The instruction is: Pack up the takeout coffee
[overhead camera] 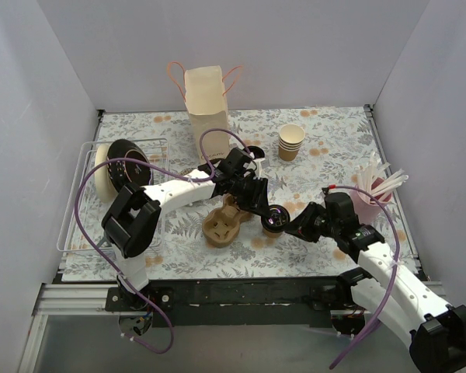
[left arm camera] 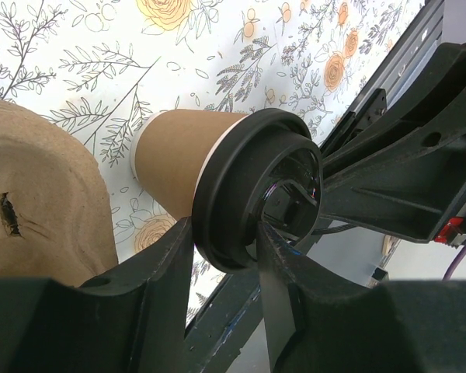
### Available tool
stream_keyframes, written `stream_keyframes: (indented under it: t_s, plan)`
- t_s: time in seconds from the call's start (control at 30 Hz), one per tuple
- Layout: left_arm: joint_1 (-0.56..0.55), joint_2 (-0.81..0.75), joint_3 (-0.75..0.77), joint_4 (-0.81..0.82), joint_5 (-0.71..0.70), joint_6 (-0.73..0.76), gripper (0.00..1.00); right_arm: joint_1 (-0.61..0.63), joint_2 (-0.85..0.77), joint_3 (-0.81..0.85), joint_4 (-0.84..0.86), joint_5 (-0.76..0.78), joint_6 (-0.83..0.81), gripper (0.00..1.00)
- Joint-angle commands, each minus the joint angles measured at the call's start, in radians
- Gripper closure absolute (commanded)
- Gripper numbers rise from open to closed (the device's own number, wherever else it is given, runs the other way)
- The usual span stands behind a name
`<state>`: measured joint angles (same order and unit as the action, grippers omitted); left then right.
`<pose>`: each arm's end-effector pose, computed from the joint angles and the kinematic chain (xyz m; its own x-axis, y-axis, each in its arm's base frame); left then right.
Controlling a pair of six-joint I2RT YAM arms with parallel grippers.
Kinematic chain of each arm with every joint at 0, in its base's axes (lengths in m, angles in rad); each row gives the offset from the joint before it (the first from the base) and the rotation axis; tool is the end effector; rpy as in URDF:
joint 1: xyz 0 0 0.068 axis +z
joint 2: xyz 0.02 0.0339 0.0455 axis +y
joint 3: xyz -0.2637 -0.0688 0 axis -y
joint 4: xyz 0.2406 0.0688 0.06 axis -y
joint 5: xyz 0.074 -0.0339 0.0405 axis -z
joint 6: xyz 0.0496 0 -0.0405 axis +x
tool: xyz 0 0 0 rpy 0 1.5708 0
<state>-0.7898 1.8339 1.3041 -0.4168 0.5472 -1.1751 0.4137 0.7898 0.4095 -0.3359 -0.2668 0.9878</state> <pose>0.2594 -0.2984 0.2039 -0.9774 -0.1333 0.1643 -0.2108 0.6802 -0.7020 0.1522 0.0811 0.1872 -0.8067 0.5253 -0.2708 0.1881 0.6626 0.7250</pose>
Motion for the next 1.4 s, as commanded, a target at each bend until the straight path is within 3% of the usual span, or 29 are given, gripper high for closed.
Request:
stream_keyframes:
  t_s: [0.0, 0.1, 0.2, 0.3, 0.6, 1.0, 1.37]
  plan:
    - [-0.055, 0.097, -0.072, -0.091, -0.056, 0.034, 0.67, -0.003, 0.115, -0.101, -0.224, 0.299, -0.103, 0.86]
    - [-0.055, 0.097, -0.071, -0.093, -0.055, 0.038, 0.67, 0.000, 0.120, -0.066, -0.245, 0.323, -0.126, 0.83]
    - [-0.055, 0.097, -0.063, -0.093, -0.049, 0.038, 0.67, 0.000, 0.112, 0.038, -0.270, 0.357, -0.204, 0.74]
    - [-0.055, 0.099, -0.043, -0.091, -0.040, 0.034, 0.66, 0.000, 0.133, 0.167, -0.298, 0.359, -0.273, 0.72]
    - [-0.058, 0.110, -0.032, -0.065, 0.003, 0.014, 0.66, 0.007, 0.129, 0.265, -0.314, 0.345, -0.339, 0.75]
    - [-0.065, 0.123, -0.077, -0.050, 0.003, 0.003, 0.66, 0.043, 0.173, 0.166, -0.362, 0.452, -0.328, 0.80]
    - [-0.065, 0.123, -0.138, -0.007, 0.007, -0.012, 0.66, 0.076, 0.215, 0.083, -0.365, 0.454, -0.290, 0.81]
